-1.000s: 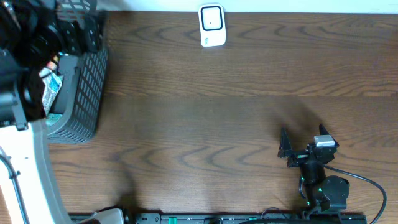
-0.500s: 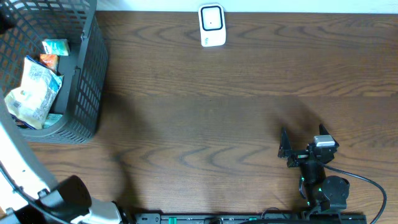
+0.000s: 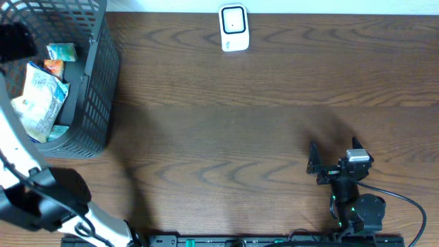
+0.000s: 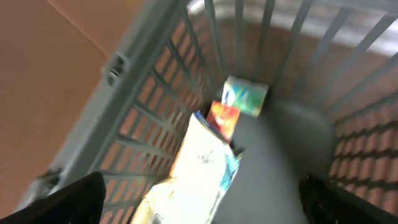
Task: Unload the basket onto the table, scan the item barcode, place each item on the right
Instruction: 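Reach the left gripper into the basket toward the white snack bag, then grasp the white snack bag with the left gripper and lift it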
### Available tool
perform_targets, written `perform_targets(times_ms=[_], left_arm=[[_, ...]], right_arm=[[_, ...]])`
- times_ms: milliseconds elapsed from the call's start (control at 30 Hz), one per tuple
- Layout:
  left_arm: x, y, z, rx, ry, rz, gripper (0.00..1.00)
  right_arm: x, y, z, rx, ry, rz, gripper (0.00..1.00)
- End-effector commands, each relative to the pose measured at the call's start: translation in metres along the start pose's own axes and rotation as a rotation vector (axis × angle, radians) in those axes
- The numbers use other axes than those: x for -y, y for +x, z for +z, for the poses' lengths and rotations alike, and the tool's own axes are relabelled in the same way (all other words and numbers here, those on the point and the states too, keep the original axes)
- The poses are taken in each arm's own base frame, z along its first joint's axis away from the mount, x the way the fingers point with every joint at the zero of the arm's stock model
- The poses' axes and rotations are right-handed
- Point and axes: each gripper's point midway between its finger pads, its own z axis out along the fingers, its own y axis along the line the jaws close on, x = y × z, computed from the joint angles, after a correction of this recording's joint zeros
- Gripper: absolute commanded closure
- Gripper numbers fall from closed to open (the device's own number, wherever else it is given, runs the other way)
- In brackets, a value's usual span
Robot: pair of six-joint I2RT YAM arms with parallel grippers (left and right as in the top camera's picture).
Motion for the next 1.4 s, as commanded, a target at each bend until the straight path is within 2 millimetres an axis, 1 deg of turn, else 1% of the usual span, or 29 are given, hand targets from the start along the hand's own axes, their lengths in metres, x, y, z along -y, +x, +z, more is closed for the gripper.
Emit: perform_targets(times_ms=[0, 100, 200, 267, 367, 500, 600, 733, 833, 1000, 1133, 1233, 1367], left_arm=[[-0.005, 0.033, 0.048, -0.149, -0.032, 0.138, 0.02], [-0.006, 0.053, 0.079, -0.23, -0.038, 0.156, 0.02], [-0.005, 0.074, 0.106, -0.308, -0.037, 0.171, 0.02], [-0.004, 0.089, 0.12, -0.363, -0.033, 0.2, 0.02], [0.002, 0.103, 0.131, -0.414, -0.002, 0.265, 0.02], [0.011, 0.106, 0.134, -0.428, 0.018, 0.358, 0.02], [0.007, 0.105, 0.132, -0.449, -0.041, 0.388, 0.02], [0.001, 0.11, 0.131, -0.479, -0.09, 0.405, 0.02], [-0.006, 0.119, 0.133, -0.512, -0.121, 0.412, 0.02], [-0.003, 0.142, 0.142, -0.558, -0.104, 0.418, 0.02], [-0.002, 0.154, 0.15, -0.57, -0.102, 0.417, 0.02], [-0.005, 0.16, 0.155, -0.574, -0.112, 0.411, 0.02], [-0.016, 0.165, 0.158, -0.572, -0.13, 0.367, 0.02]], right_arm=[[-0.002, 0.0, 0.0, 0.0, -0.01, -0.012, 0.01], [-0.002, 0.0, 0.0, 0.0, -0.01, -0.012, 0.01], [-0.002, 0.0, 0.0, 0.0, -0.01, -0.012, 0.01], [-0.002, 0.0, 0.0, 0.0, -0.01, -0.012, 0.01], [-0.002, 0.0, 0.0, 0.0, -0.01, -0.012, 0.01], [-0.002, 0.0, 0.0, 0.0, -0.01, -0.012, 0.01], [-0.002, 0.0, 0.0, 0.0, -0.01, -0.012, 0.01], [-0.002, 0.0, 0.0, 0.0, -0.01, -0.012, 0.01], [-0.002, 0.0, 0.0, 0.0, -0.01, -0.012, 0.01], [-0.002, 0.0, 0.0, 0.0, -0.01, -0.012, 0.01], [-0.002, 0.0, 0.0, 0.0, -0.01, -0.012, 0.01], [-0.002, 0.0, 0.0, 0.0, -0.01, -0.012, 0.01], [-0.002, 0.0, 0.0, 0.0, -0.01, -0.012, 0.01]])
